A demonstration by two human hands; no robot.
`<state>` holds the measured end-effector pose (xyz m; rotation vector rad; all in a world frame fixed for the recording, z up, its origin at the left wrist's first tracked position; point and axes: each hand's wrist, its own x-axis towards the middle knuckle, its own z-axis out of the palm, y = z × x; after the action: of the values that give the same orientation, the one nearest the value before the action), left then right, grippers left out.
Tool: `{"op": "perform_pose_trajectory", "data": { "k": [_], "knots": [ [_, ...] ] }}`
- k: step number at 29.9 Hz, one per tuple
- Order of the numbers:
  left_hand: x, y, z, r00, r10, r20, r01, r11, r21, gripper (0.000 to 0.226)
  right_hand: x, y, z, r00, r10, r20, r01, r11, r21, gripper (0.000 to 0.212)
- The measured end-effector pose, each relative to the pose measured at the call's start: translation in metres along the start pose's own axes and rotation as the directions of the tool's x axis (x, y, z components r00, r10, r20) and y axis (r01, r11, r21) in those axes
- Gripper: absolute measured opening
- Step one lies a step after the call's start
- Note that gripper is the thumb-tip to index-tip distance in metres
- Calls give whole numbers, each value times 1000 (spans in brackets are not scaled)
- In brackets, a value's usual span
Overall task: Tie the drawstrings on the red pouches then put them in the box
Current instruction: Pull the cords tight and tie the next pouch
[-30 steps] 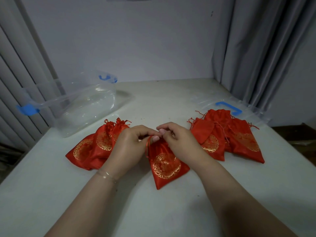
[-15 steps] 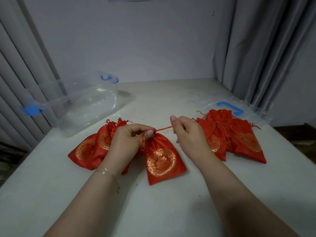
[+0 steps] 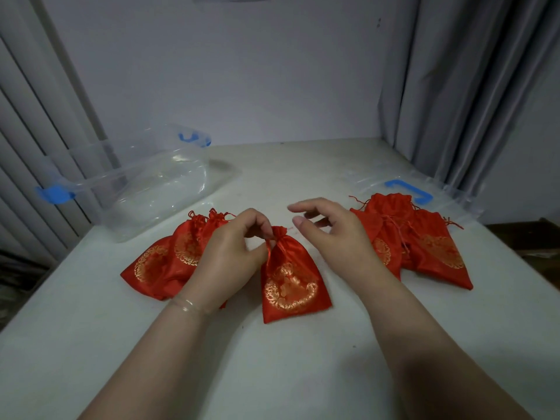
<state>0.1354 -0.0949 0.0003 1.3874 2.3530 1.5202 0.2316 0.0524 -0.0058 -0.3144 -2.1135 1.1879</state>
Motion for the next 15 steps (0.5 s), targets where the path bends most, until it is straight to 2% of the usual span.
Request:
{"op": "perform_pose_trajectory", "data": {
  "k": [3,5,9,12,15],
  "knots": [
    [-2,4,3,998,64,-2,-64,998,15,23,-2,-1,10,993,2,121,-7,999,48,15],
    [-2,3,4,992,119,-46,-116,992,49,21,-2,0,15,986,56,158,-71,993,91,13],
    [-2,-1,8,966,243,-91,-233,967,104,11,-1,1,15,985,98,139,-129,965,230,13],
    [-3,-3,9,946,298,-131,-268,941,205,12,-1,-1,19,986,122,112,-153,932,329,14],
    [-2,-6,8,924,352,-148,-296,906,304,10,-1,-1,16,973,159,167,-212,901,379,17]
  ]
}}
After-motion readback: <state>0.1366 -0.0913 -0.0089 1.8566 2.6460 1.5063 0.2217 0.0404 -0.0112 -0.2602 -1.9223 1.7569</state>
